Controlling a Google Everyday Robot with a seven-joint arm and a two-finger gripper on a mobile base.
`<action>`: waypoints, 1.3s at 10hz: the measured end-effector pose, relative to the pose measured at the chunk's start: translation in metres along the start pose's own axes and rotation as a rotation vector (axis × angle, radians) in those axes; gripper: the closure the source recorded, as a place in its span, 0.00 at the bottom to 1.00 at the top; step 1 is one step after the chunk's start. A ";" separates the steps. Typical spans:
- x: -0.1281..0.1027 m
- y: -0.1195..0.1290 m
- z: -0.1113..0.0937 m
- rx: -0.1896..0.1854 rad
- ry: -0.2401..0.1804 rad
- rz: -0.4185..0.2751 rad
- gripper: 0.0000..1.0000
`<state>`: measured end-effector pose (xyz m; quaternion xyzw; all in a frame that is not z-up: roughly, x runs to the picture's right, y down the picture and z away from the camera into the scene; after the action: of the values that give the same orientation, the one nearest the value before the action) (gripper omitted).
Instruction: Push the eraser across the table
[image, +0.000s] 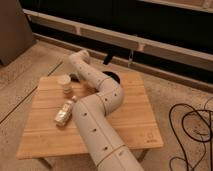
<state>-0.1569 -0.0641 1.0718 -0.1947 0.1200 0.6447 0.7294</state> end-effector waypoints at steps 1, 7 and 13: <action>-0.007 0.006 0.001 -0.025 -0.028 -0.018 1.00; -0.067 -0.011 -0.007 -0.006 -0.262 -0.065 1.00; -0.036 0.027 -0.027 -0.019 -0.113 0.041 1.00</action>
<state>-0.1862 -0.1059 1.0597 -0.1623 0.0764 0.6706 0.7198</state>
